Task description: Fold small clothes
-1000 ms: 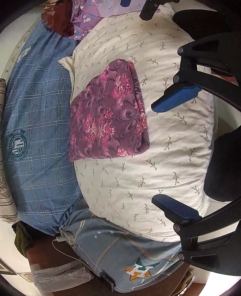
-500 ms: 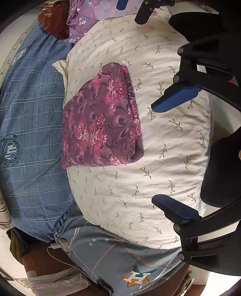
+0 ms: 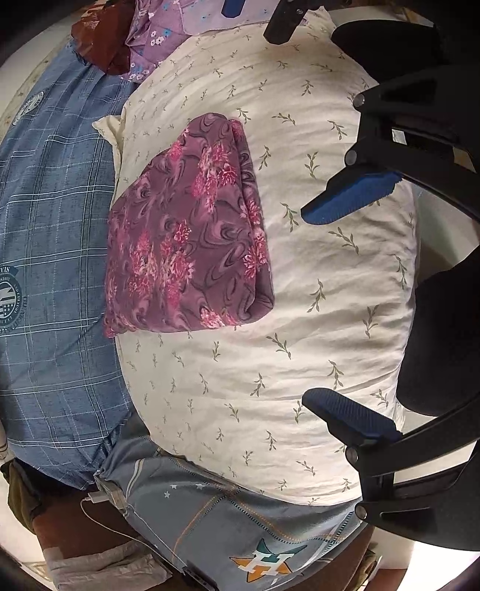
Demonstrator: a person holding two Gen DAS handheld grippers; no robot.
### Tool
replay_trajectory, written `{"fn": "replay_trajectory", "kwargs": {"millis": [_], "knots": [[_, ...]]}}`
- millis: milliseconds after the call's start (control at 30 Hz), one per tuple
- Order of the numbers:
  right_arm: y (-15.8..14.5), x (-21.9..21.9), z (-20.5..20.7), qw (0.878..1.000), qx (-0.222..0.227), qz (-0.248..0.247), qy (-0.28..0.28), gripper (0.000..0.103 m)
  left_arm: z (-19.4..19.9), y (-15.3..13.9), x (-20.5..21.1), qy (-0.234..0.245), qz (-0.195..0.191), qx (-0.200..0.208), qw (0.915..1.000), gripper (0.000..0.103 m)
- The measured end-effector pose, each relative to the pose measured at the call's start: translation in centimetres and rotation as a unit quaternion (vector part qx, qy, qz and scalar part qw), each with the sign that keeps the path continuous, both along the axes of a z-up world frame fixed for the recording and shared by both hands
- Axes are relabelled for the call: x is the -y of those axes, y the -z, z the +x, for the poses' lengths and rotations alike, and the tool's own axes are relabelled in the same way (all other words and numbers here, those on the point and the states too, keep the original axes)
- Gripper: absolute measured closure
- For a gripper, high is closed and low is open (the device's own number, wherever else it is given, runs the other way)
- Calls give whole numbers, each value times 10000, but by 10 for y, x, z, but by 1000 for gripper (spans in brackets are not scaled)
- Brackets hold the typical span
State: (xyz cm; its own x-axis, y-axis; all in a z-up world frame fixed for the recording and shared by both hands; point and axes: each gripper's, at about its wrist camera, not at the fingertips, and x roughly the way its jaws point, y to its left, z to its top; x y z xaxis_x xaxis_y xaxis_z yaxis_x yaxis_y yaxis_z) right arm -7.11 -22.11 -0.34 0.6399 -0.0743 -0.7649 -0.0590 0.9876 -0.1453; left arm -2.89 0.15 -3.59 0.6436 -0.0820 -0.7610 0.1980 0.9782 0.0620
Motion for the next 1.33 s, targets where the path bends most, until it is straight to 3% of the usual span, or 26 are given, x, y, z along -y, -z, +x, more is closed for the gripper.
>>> {"fn": "replay_trajectory", "kwargs": {"millis": [333, 633, 1133, 1333], "knots": [[11, 2, 15, 9996, -227, 150, -74, 0, 5, -1, -7, 432, -87, -125, 9989, 12], [12, -5, 14, 9995, -190, -224, -103, 0, 1, 7, -2, 604, -209, -446, 9970, 12], [9, 1, 4, 9991, -119, -418, 11, 0, -8, -2, 13, 870, -253, -303, 9954, 12], [8, 3, 3, 9993, -115, -348, 85, 0, -11, -21, 19, 876, -223, 54, 9959, 12]]}}
